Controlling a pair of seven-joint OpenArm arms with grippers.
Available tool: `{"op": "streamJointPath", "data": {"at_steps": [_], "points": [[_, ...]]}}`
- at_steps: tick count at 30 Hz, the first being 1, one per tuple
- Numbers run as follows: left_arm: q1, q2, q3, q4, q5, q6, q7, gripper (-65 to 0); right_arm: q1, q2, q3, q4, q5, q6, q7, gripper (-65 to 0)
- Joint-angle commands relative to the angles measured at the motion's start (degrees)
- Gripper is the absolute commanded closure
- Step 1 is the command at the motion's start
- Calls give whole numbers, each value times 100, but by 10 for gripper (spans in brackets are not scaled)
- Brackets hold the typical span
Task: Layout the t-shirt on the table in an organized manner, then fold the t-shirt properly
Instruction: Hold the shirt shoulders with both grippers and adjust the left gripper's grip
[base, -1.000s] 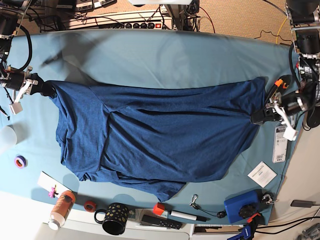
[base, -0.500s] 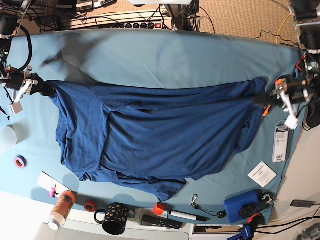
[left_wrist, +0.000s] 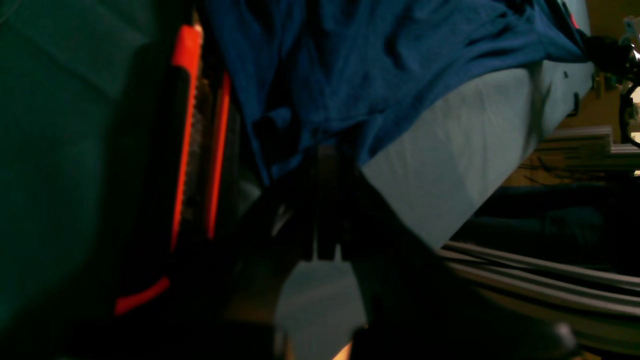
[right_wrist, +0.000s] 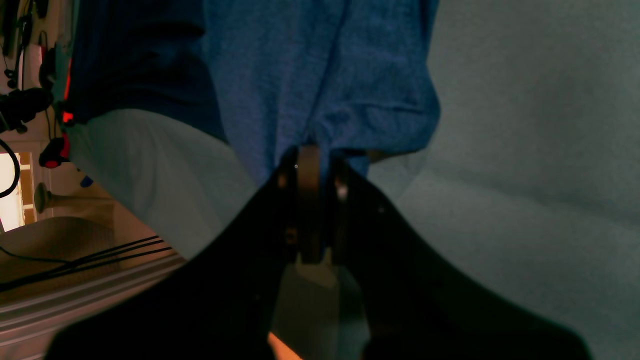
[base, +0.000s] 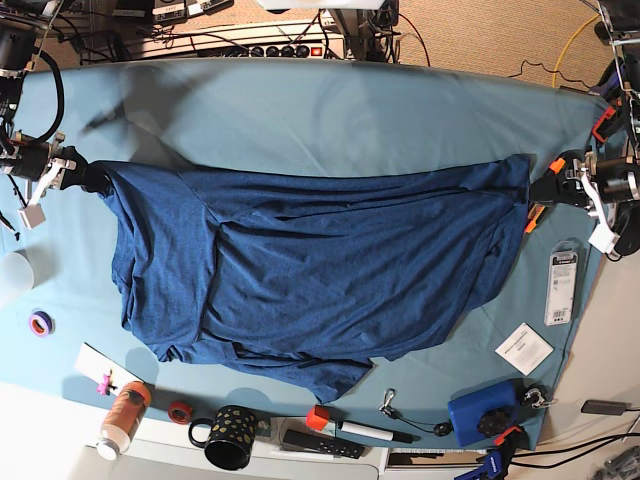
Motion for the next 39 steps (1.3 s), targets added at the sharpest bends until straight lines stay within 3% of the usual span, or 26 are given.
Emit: {"op": "streamJointPath", "data": {"at_steps": [1,3,4,10,20,26,39], "points": [[-94,-131,-48,79,-154,-28,-162,-120,66,179,52,81,152,6,77,0],[-94,-131,-48,79,-154,-28,-389,-281,63,179,52,81,152,6,77,0],[-96,-131,-48,79,-154,-28,-527,-312,63,179,52,81,152,6,77,0],[-94,-33,-44,79,-154,-28,-728,-316,63,177,52,81,152,6,77,0],[-107,518,-44,63,-129,-28,-723,-316,63,179,52,81,152,6,77,0],[-109,518,-44,63,1054,-28,-1480,-315,63,179,52,81,152,6,77,0],[-28,520,-44,63,1379,-28,-1436,-307,63,179,52,81,152,6,77,0]]}}
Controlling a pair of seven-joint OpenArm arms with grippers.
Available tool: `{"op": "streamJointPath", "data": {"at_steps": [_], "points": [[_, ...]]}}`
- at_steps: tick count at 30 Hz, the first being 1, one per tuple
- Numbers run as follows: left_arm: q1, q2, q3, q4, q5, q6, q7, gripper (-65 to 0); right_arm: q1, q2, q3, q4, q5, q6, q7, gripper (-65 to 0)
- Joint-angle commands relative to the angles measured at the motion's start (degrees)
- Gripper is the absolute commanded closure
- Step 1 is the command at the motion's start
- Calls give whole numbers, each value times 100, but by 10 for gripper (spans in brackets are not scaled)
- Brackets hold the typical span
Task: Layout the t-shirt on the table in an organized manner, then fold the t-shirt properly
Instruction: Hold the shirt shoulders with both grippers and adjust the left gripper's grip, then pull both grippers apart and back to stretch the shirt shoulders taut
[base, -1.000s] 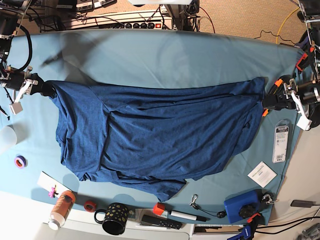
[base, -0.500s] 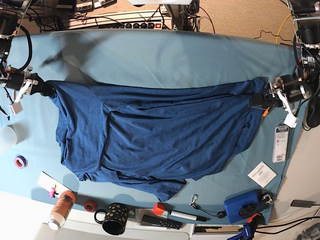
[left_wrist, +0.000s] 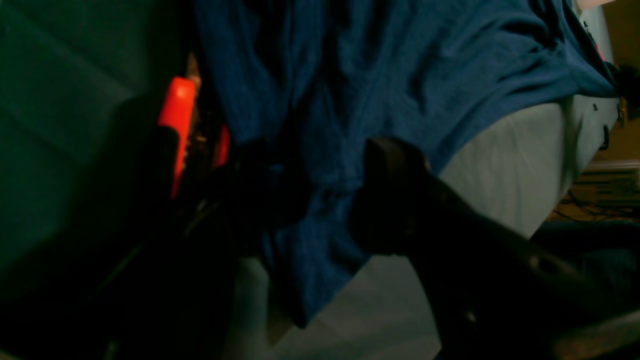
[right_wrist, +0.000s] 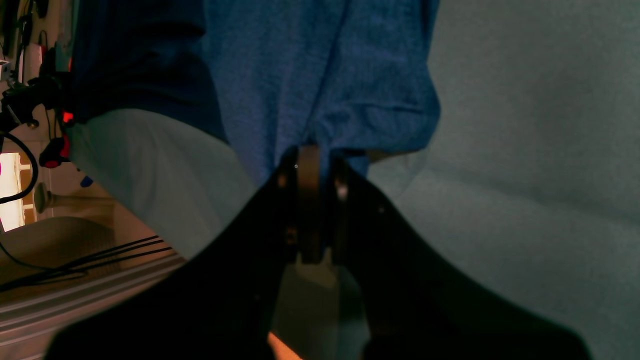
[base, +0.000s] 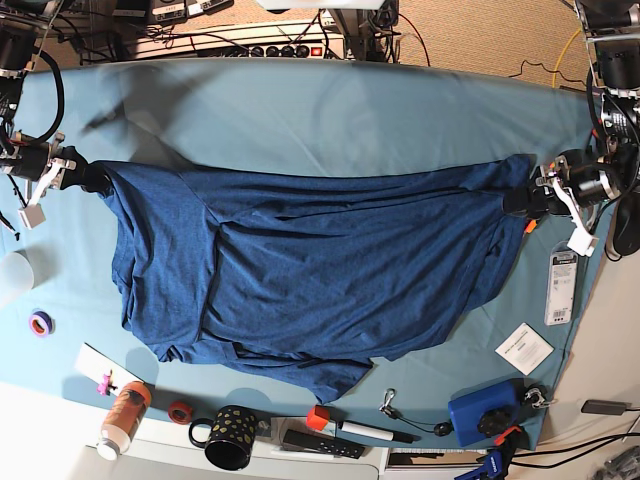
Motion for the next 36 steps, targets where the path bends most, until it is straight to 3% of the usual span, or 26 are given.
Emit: {"op": "streamJointPath", "data": {"at_steps": [1,8,13,18,22,25,31,34,36], "points": [[-7,-120,-42,61,-70,-25,-9,-307,63,179,52,81,152,8,77,0],[20,87,-39,61,-671,-25,562,-304,63,179,52,81,152,8,77,0],[20,203,-39,61,-658,-25,597,-304,63,179,52,81,152,8,77,0],[17,192,87,61,-267,-25,446,-302,63,179,52,81,152,8,77,0],[17,195,151,61,-190,-25,273,-178,63,179,52,81,152,8,77,0],[15,195,149,61,-190,-25,96,0,63,179,52,81,152,8,77,0],[-48,155,146,63,-479,-25,-175,0,63,179,52,81,152,8,77,0],[-120,37,146,63,-1530,-25,522,0,66,181,52,81,152,8,77,0],[-142,-55,146,66,-1537,-25,1154,0,66,181,52,81,152,8,77,0]]}}
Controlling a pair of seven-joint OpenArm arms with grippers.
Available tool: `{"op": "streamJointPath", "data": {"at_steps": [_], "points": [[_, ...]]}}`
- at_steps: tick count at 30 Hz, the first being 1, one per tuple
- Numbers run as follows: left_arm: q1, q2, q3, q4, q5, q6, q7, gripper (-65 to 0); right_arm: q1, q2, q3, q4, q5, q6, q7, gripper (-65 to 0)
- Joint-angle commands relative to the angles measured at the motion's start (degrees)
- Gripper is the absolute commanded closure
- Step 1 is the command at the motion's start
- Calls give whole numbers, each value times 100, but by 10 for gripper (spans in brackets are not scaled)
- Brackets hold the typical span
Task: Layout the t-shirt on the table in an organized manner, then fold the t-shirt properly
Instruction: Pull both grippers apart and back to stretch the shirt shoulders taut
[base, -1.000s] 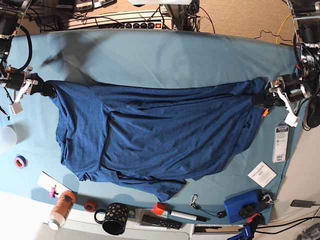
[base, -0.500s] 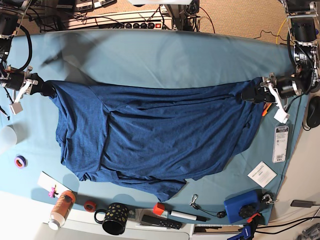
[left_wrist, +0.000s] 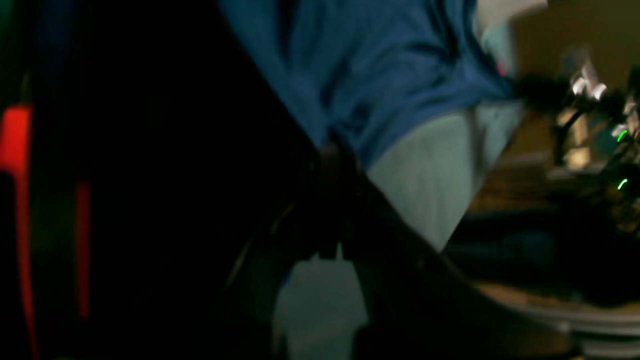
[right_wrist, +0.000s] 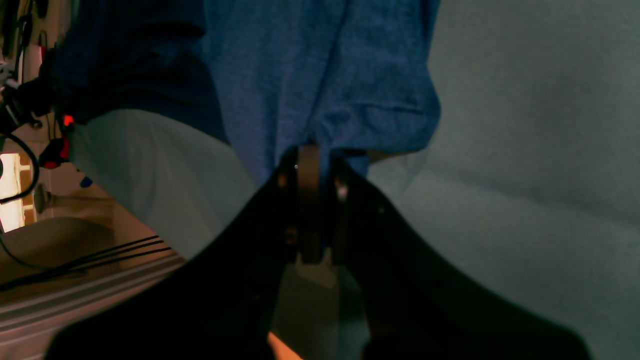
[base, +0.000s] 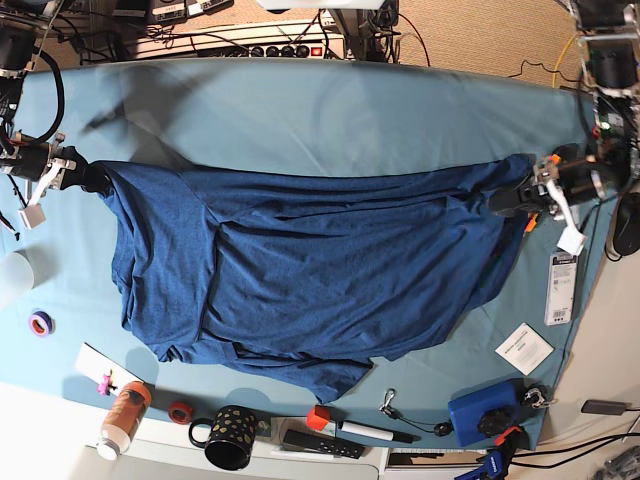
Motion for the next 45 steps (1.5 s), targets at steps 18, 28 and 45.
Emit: {"op": "streamJointPath", "data": {"at_steps": [18,28,45], "points": [[52,-1003,-35,105,-115,-32,219,0,79,752,52,81,150,8,75,0],[745,-999,-35,105,-115,-32,216,0,44,739,52,81,150,8,75,0],[1073,-1029,-35,105,-115,-32,481,0,-442,765,52,79,150,8,75,0]]}}
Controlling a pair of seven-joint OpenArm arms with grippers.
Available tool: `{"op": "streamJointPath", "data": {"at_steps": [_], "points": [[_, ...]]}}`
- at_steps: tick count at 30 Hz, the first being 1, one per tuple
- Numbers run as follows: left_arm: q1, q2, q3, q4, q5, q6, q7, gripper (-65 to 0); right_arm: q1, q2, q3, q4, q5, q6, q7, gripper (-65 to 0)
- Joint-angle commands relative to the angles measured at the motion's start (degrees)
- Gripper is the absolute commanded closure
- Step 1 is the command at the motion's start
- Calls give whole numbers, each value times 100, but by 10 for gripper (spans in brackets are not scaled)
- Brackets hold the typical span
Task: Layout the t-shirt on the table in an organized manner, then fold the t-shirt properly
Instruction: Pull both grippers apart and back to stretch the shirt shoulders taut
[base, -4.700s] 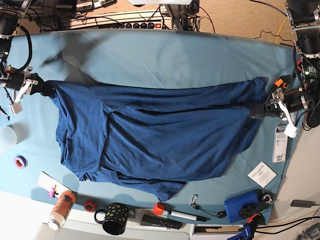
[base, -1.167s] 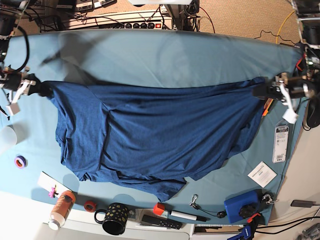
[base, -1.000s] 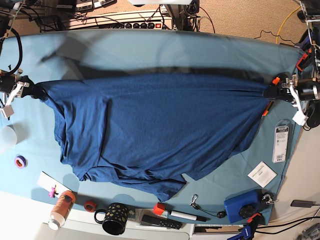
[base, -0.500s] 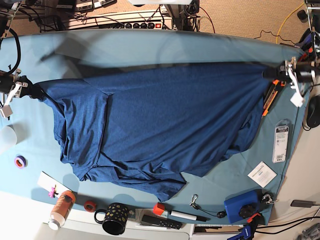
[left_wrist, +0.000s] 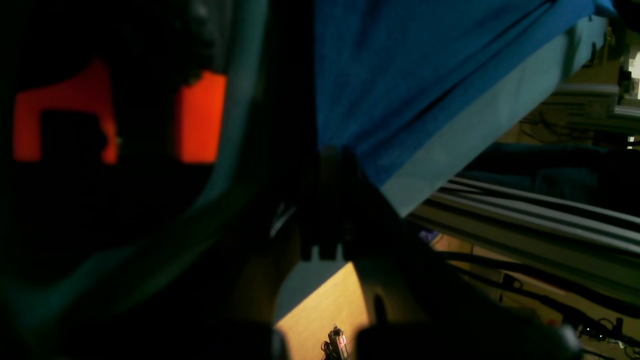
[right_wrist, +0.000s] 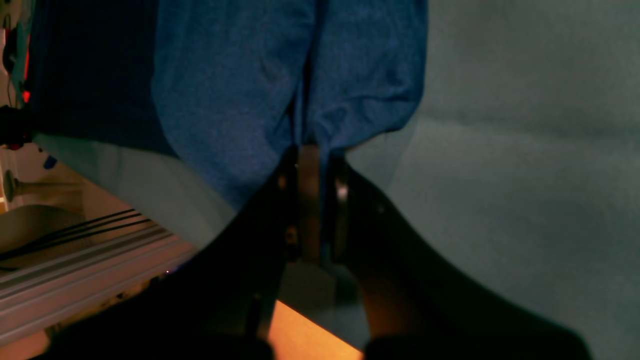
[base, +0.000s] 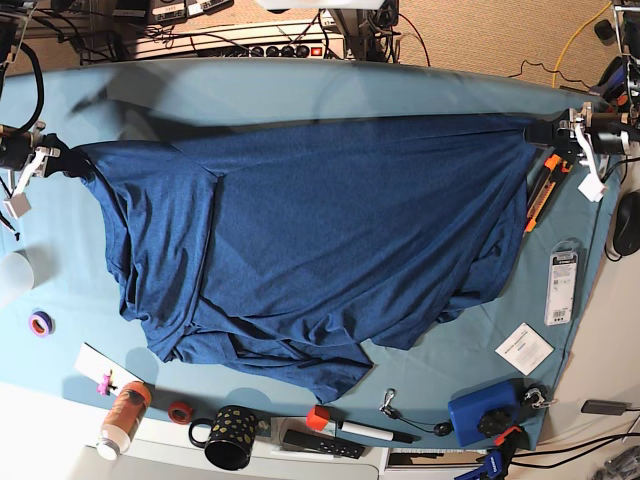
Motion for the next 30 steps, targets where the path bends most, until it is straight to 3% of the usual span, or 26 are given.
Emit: {"op": "streamJointPath", "data": {"at_steps": [1,13,30], "points": [[-13,-195,-46,66,-88,-25,70,0,13,214,55,79,106,8,77,0],[310,-568,-46,66,-88,-25,87,0,-380,302,55,76,42,8,77,0],[348,-573,-46,66,-88,-25,146,0,-1073,299,55,76,-85,8,77,0]]}}
